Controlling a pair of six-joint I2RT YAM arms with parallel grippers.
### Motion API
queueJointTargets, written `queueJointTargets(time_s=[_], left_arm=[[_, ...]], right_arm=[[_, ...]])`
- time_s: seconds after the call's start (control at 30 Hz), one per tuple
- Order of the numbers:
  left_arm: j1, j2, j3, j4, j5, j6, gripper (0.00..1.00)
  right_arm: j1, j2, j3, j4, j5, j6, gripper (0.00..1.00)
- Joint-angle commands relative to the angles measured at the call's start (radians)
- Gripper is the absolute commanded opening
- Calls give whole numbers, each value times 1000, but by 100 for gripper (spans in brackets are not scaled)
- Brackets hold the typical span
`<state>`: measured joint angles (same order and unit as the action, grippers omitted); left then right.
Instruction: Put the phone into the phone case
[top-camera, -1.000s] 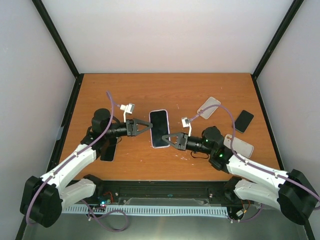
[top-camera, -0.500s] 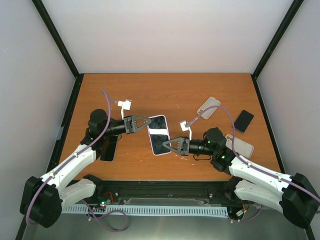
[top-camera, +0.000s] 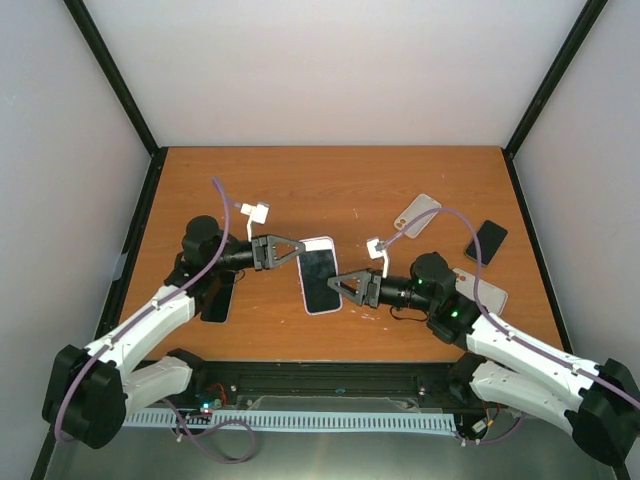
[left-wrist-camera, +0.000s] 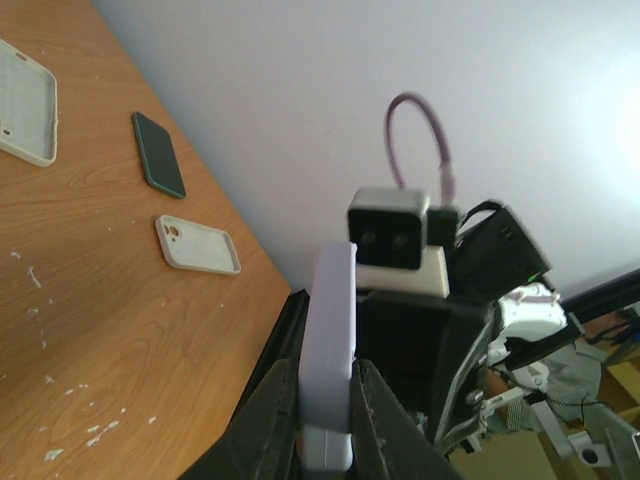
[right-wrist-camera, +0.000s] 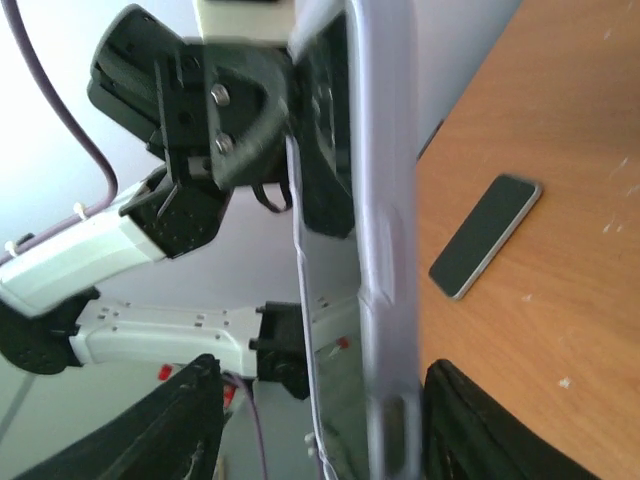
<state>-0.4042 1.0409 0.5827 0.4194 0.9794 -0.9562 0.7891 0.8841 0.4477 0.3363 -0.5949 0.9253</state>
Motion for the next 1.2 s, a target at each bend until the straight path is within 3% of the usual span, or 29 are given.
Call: queueJointTargets(time_s=[0.0, 0.07, 0.17, 0.47, 0.63, 0.87, 1.0, 1.1, 1.17], left_arm=[[-1, 16, 56, -19, 97, 74, 0], [-1, 24, 59, -26, 119, 78, 0], [0, 39, 71, -42, 161, 92, 0], [-1, 64, 91, -73, 202, 126, 0], [-1, 61, 91, -88, 194, 137, 0], [-1, 50, 122, -243, 81, 230, 1], [0, 56, 120, -257, 54, 232, 2], [2, 59, 129, -285, 24, 236, 16], [1, 54, 138, -308, 1, 241, 31]], right_arm=[[4, -22, 136, -168, 121, -129, 58], [4, -2, 193, -224, 124, -167, 65], [4, 21, 259, -292, 134, -215, 68], [4, 89, 346, -349, 145, -282, 62], [4, 126, 355, -338, 125, -281, 40], [4, 131, 324, -295, 142, -243, 6], [3, 146, 308, -266, 139, -215, 3], [4, 154, 302, -254, 139, -201, 3], [4, 159, 301, -256, 153, -194, 3]])
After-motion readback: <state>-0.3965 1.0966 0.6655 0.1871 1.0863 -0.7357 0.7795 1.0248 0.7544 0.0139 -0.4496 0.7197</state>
